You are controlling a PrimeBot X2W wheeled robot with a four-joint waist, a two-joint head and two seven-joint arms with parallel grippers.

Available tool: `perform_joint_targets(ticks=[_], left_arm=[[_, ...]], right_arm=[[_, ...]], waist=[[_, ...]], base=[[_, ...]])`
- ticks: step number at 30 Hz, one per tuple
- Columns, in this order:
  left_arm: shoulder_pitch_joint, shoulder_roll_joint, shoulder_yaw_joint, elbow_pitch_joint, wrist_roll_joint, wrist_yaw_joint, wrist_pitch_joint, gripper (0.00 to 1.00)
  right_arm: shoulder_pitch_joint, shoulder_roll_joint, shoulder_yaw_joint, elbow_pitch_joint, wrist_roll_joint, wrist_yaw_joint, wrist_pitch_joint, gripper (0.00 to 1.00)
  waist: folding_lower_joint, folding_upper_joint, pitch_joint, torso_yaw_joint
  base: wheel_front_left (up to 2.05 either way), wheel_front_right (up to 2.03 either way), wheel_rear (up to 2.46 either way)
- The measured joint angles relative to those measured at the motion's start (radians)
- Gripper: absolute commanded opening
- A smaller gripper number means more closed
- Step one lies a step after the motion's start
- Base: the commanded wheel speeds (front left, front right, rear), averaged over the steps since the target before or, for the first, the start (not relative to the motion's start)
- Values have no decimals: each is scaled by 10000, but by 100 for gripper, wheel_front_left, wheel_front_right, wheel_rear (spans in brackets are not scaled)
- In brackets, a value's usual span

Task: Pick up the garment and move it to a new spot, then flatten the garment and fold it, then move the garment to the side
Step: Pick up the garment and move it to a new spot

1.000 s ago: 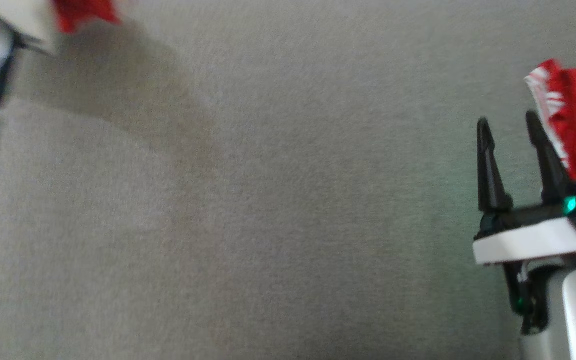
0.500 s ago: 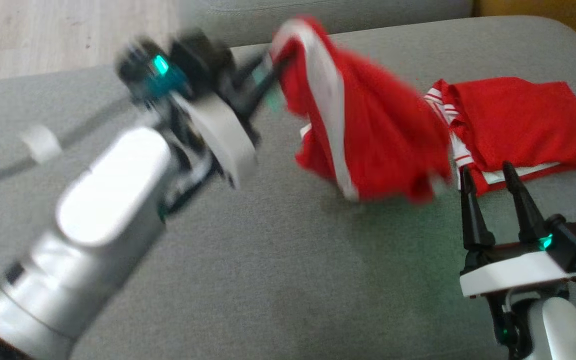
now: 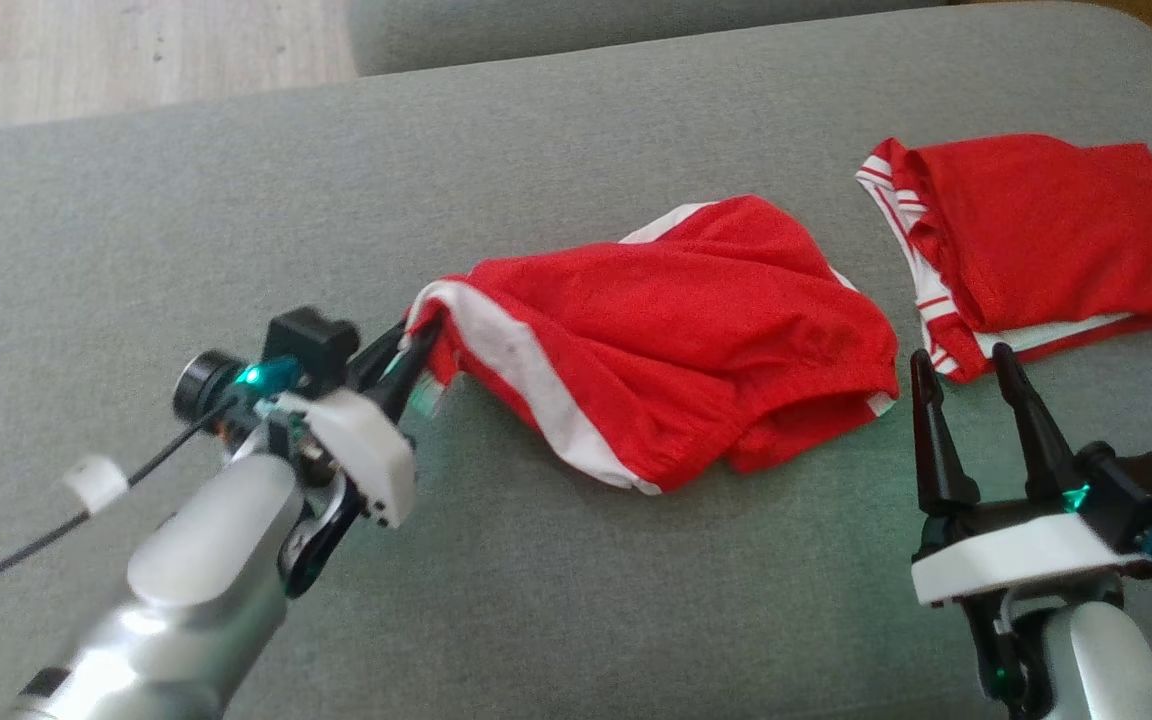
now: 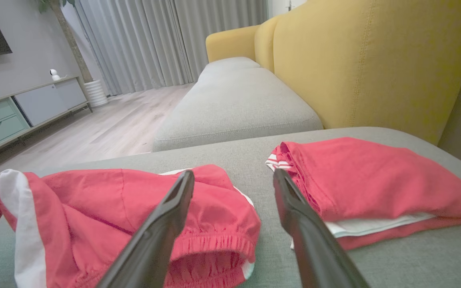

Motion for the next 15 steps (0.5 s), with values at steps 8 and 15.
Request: perform_joint_targets(ticks=[8, 15], left_arm=[[257, -408, 209, 1369, -244, 6, -963, 24], [322, -955, 447, 1724, -523, -8, -1843, 100]], right_arm=[[-13, 0, 4, 341, -8, 0, -42, 100], [-33, 0, 82, 558, -23, 0, -40, 100]], waist=[[0, 0, -36, 424], [-1, 0, -389, 720]], base=[[0, 0, 0], [0, 0, 0]])
